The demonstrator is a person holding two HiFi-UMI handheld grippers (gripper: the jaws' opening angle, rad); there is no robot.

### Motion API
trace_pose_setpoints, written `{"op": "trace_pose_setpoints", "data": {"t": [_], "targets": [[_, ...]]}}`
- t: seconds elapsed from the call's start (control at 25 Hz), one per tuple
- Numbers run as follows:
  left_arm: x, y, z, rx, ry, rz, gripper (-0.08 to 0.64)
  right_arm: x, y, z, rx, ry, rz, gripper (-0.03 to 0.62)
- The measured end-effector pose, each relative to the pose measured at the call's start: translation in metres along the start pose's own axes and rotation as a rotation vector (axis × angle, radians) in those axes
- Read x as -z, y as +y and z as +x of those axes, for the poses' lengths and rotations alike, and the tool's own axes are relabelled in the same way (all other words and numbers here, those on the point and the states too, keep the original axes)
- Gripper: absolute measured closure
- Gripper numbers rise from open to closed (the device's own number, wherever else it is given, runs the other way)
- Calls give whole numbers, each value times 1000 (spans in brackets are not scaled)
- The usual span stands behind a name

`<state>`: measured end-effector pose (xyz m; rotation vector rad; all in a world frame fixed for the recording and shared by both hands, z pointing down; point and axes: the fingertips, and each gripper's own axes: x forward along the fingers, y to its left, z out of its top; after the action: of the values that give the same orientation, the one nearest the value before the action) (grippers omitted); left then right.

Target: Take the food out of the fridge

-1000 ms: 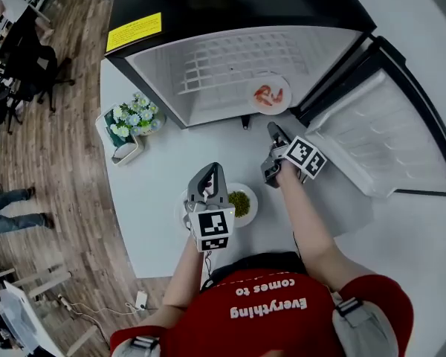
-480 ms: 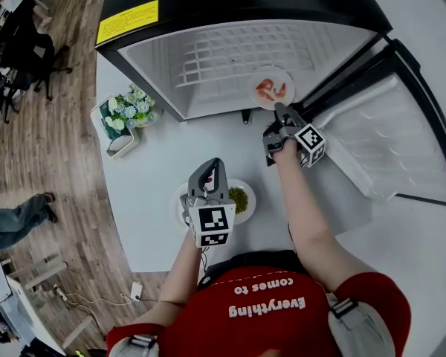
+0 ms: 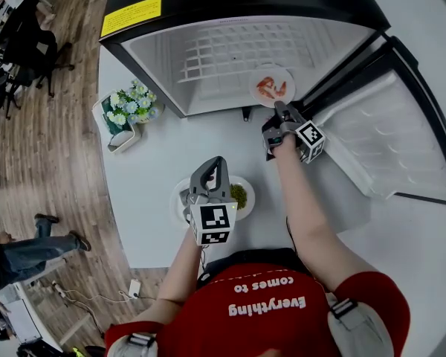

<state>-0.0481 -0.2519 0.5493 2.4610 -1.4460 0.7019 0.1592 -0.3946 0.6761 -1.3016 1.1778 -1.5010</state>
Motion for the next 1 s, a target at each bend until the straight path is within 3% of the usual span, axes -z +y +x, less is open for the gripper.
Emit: {"op": "trace_pose_setpoints", "data": {"t": [0.28,0.48,0.72,1.0], "targets": [[-5,2,-9,-11,-16,3,552,6,7,-10,-18,43,0,568],[-11,3,-18,-23,-34,7,552,22,19,-33,-42,129,-36,568],[-18,8,-38,-42,-57,-26,552,58,42,-90,-110,284,-38,568],[-18,16,-69,-80,-67,-36,552,98,58,-176,-130,451,-36,568]]}}
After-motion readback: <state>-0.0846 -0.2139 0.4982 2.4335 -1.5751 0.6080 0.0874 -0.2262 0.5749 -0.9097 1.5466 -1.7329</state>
